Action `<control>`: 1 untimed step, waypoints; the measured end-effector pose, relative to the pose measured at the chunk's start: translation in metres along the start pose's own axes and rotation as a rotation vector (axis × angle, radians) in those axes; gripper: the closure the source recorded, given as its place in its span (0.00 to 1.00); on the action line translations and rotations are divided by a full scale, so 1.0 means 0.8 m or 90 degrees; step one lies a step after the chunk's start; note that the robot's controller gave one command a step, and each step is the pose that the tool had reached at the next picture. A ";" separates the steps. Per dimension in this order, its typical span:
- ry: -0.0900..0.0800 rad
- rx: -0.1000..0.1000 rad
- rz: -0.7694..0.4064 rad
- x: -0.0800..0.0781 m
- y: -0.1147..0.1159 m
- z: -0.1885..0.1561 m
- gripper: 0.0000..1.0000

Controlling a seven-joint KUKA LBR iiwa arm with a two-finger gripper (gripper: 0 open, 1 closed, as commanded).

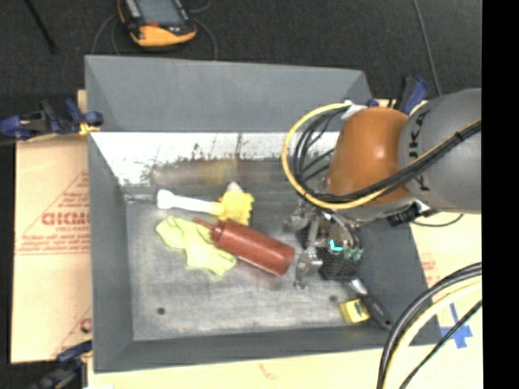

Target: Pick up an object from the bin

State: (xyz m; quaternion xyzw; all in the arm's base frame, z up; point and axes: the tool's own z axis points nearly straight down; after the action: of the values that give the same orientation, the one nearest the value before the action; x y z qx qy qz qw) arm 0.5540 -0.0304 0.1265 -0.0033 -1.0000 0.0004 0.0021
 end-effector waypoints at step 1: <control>-0.005 0.000 0.000 -0.003 0.000 -0.005 0.00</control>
Offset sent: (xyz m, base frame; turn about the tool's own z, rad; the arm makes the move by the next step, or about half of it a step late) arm 0.0032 0.0547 -0.0565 0.1031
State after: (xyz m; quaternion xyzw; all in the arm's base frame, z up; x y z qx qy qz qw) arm 0.5561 -0.0305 0.1307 -0.0030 -1.0000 0.0007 -0.0017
